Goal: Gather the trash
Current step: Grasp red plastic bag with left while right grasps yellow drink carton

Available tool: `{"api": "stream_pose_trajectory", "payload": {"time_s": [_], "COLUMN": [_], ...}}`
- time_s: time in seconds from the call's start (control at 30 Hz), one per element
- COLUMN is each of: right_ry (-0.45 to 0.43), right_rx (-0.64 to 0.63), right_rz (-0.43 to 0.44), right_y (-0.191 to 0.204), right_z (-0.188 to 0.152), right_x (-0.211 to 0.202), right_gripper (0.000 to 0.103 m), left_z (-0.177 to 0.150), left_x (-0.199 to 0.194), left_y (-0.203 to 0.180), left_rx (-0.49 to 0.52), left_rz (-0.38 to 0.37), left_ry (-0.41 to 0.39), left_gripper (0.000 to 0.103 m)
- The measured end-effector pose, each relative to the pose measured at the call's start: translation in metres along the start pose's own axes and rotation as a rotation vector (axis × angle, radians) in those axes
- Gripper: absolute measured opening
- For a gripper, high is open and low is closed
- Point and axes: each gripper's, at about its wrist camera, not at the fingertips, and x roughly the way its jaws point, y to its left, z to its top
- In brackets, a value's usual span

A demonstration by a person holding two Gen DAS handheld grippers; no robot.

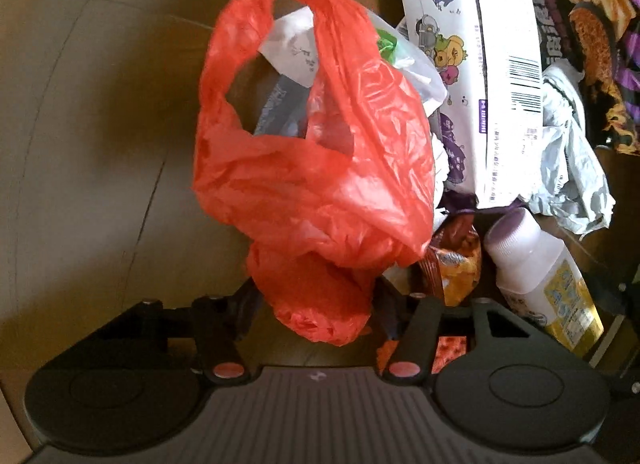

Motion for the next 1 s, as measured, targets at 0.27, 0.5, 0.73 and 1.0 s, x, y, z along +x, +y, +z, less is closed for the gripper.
{"api": "stream_pose_trajectory", "payload": {"time_s": [0.27, 0.5, 0.73, 1.0], "right_ry": [-0.008, -0.013, -0.064, -0.227], "right_rx": [0.202, 0.333, 0.468, 0.551], "right_rz": [0.016, 0.035, 0.045, 0.033], "right_y": [0.003, 0.009, 0.011, 0.016], "right_z": [-0.01, -0.01, -0.002, 0.016], "right_x": [-0.047, -0.11, -0.209, -0.371], "right_gripper": [0.052, 0.051, 0.051, 0.051], "left_z": [-0.015, -0.029, -0.049, -0.064], "left_x": [-0.044, -0.111, -0.218, -0.367], "left_y": [0.008, 0.012, 0.005, -0.016], "left_rx": [-0.004, 0.039, 0.104, 0.201], "left_rz": [-0.012, -0.019, -0.017, -0.021], "left_ry": [-0.002, -0.014, -0.052, -0.158], "left_gripper": [0.057, 0.057, 0.057, 0.057]}}
